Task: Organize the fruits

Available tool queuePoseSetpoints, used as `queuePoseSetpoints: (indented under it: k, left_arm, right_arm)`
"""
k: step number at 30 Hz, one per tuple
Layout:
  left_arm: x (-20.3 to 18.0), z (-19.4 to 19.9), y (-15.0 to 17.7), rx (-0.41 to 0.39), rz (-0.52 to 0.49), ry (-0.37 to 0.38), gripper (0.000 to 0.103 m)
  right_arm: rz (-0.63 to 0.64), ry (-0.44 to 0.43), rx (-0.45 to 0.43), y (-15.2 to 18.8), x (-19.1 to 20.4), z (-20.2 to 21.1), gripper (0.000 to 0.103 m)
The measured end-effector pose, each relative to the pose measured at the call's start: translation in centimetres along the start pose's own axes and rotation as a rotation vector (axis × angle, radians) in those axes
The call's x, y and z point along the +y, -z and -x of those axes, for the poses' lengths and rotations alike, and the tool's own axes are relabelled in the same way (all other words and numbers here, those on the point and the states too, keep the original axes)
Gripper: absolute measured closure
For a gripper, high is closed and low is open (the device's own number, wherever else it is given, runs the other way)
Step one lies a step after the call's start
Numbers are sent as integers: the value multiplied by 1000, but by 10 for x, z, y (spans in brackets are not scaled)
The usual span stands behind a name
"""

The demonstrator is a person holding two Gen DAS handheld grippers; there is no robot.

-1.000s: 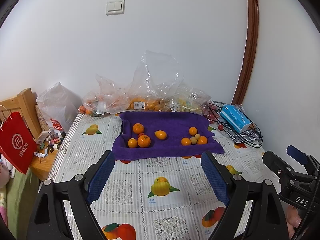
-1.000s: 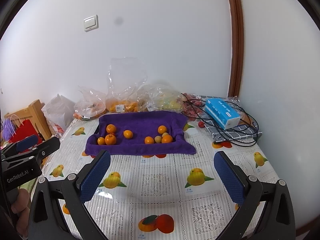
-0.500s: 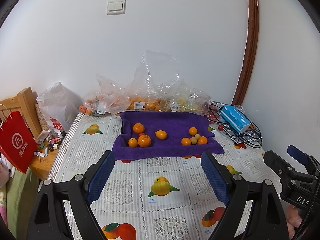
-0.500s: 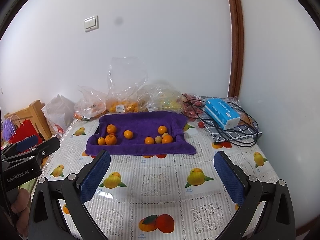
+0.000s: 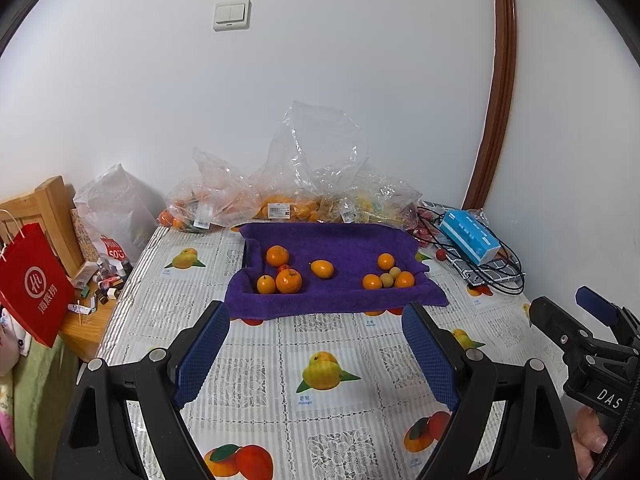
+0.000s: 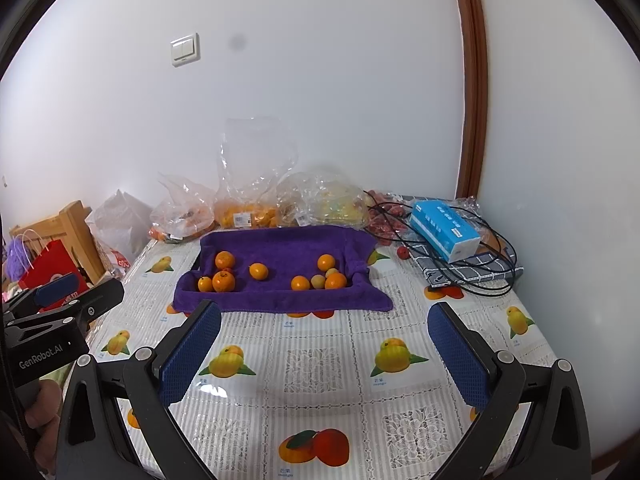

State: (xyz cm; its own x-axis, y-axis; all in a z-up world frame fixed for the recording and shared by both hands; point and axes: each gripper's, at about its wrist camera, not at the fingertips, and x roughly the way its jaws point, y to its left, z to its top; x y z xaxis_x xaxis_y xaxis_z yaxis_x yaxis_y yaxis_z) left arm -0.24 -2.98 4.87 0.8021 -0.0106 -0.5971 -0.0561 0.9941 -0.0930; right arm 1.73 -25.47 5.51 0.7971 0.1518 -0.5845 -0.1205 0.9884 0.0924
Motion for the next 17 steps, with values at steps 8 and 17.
queuePoseSetpoints:
  k: [8,17]
  left_arm:
    - [-1,1,1,-1,0,2,15]
    - [-1,2,2,-4,-1,-1,15]
  right_arm:
    - [1,0,-1,0,0,0,1]
    - [2,2,-1,0,0,1,1]
